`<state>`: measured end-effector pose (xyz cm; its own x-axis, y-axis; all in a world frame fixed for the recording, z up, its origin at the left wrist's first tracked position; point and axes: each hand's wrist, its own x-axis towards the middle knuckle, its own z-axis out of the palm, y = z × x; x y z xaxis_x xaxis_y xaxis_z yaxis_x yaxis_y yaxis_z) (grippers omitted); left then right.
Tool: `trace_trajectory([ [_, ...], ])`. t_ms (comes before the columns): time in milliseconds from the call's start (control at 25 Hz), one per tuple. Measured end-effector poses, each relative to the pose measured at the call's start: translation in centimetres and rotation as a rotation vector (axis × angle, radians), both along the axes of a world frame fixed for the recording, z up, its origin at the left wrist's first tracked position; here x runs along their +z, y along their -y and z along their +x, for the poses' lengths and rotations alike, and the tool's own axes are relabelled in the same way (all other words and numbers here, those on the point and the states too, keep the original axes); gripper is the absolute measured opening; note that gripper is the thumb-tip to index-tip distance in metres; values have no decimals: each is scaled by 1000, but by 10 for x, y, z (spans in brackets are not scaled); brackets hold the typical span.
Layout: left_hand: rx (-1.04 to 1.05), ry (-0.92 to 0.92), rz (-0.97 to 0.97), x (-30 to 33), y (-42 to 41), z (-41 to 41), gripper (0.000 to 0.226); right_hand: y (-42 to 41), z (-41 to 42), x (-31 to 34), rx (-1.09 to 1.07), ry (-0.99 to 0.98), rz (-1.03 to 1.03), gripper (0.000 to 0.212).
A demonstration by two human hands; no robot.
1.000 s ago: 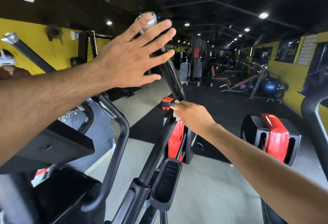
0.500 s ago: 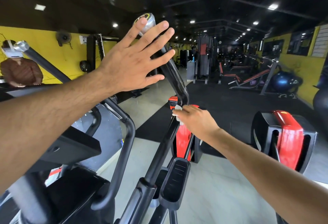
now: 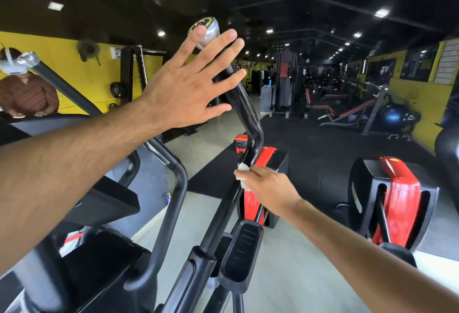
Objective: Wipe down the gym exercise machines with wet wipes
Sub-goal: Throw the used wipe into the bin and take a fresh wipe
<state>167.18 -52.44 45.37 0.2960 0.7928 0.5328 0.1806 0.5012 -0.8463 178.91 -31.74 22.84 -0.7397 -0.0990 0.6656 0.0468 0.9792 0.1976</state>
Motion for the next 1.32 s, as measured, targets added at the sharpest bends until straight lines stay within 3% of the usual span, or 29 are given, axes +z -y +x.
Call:
trace_trajectory([
  [160,-9,48,10,-2,-2,3,74,21,3,-16,5,11,-111,54],
  [320,-11,63,23,-3,-2,3,80,61,8,-60,186,166,13,27],
  [480,2,69,4,-2,0,6,84,50,8,-32,128,195,39,46],
  [600,7,78,3,-3,0,7,82,58,12,-20,46,194,-16,41],
  [800,11,67,10,-4,0,8,83,108,16,-65,173,472,152,31],
  [960,18,59,13,-4,-1,8,83,91,9,-48,133,405,132,34],
  [1120,18,60,22,-5,0,11,82,69,7,-24,-20,219,42,33],
  [1320,18,66,35,-9,0,15,82,115,13,-85,127,431,109,25],
])
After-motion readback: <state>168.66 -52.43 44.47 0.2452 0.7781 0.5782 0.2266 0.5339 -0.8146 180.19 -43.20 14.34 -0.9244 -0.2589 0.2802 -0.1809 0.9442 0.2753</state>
